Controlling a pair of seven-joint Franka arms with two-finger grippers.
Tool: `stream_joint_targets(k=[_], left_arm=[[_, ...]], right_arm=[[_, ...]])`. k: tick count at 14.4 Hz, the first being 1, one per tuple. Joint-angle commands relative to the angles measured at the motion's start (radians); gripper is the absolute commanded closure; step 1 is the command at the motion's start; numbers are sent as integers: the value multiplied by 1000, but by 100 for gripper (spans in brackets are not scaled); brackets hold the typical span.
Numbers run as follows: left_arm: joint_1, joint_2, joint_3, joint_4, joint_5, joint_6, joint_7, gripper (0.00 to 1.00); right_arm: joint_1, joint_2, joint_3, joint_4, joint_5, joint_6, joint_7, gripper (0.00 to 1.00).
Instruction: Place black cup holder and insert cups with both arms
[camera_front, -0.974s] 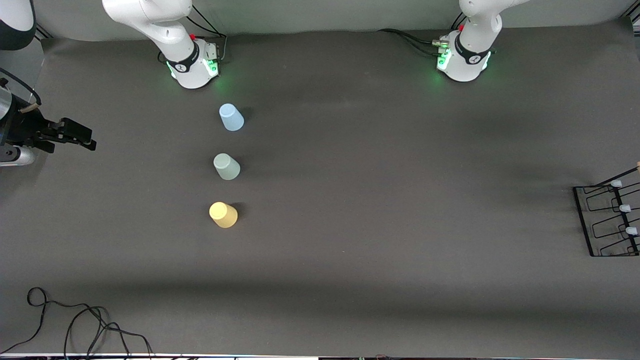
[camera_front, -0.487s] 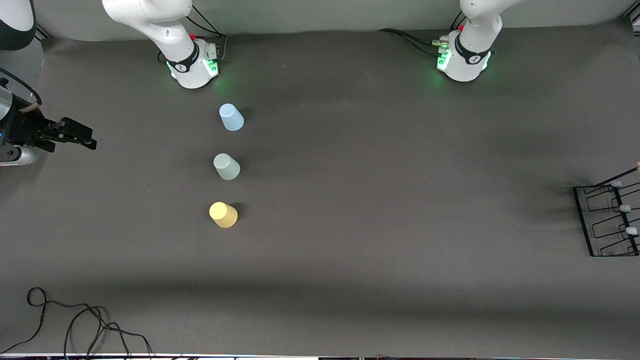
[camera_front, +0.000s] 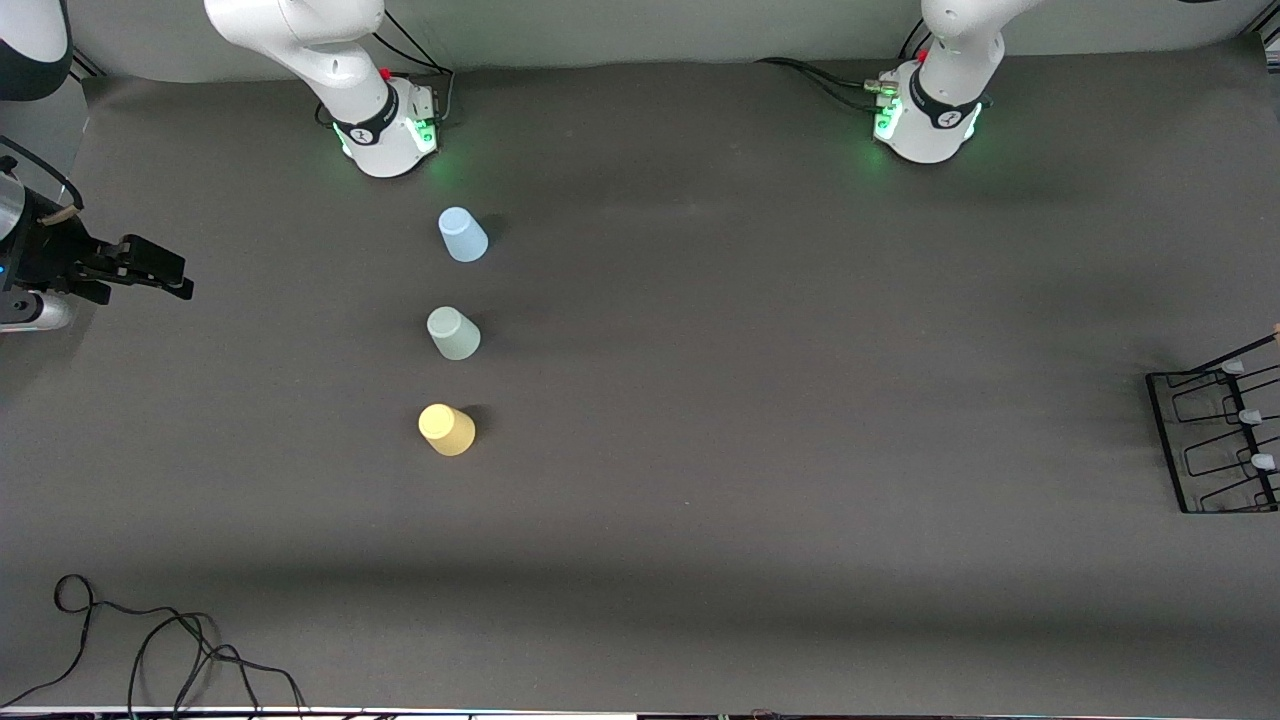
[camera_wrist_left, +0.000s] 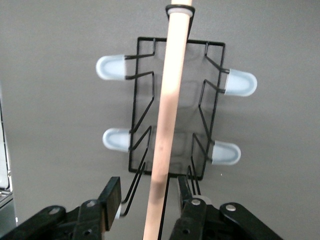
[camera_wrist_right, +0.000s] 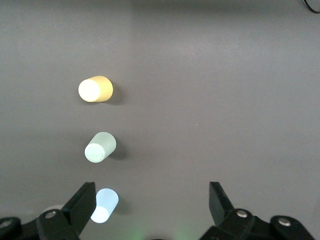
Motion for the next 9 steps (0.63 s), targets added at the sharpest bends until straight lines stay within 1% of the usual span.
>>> stream_joint_targets(k=[1,2,3,4,5,6,9], left_arm=[[-2,26,-7,24,0,15,27,64],[-5,34,-7,25,3,15,40,72],[-6,34,-7,25,3,15,47,73],[-9,34,-7,25,-1,15,47,78],[-12,32,-9,25,-3,15,47,96],[-14,29,-9,25,-3,12,47,100],[-38,5,-15,25,-6,-11,24,100]], right_arm=[[8,6,-2,17,-8,-17,23,0],[6,6,-2,17,-8,-17,23,0],[6,6,-2,17,-8,-17,21,0],[7,6,-4,17,-8,-17,20,0],[6,6,-4,17,-8,-17,20,0],[6,6,-4,17,-8,-17,20,0],[6,6,-5,17,-8,-17,18,0]])
